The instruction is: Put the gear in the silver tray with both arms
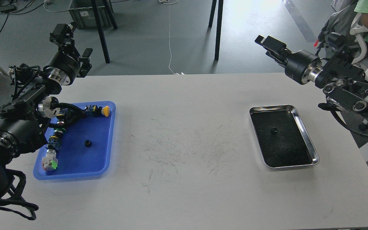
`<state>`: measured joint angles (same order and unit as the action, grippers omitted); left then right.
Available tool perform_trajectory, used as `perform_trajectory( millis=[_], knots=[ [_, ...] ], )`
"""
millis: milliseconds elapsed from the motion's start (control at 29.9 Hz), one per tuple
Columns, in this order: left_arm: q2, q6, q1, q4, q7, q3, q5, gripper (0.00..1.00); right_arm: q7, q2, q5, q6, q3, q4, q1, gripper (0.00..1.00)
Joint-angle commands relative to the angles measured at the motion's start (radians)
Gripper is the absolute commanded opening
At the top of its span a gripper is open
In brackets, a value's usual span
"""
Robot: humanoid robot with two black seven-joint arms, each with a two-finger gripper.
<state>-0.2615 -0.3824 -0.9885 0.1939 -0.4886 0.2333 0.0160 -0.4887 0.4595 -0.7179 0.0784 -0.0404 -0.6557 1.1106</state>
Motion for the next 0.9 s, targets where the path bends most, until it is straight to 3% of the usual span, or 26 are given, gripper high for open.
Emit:
perform_trajectory(
  millis=[0,167,501,702,869],
  knots=[
    [-0.008,-0.003,-0.019,0.005,0.000,-0.179,0.005,0.99,0.000,0.005,0.001,0.000,-0.029,-0.002,-0.009,0.84],
    [-0.005,0.003,-0.033,0.006,0.000,-0.374,0.009,0.99,0.000,0.008,0.014,0.001,-0.072,-0.001,-0.027,0.89],
    [-0.126,-0.009,-0.062,0.094,0.000,-0.434,0.159,0.99,0.000,0.005,0.029,0.000,-0.114,0.001,-0.083,0.89],
    [-0.251,0.026,-0.091,0.284,0.000,-0.437,0.240,0.99,0.000,0.002,0.029,0.001,-0.131,0.001,-0.095,0.90],
    [-0.395,0.121,-0.120,0.572,0.000,-0.437,0.476,0.99,0.000,0.002,0.029,0.001,-0.133,0.001,-0.097,0.90]
  ],
)
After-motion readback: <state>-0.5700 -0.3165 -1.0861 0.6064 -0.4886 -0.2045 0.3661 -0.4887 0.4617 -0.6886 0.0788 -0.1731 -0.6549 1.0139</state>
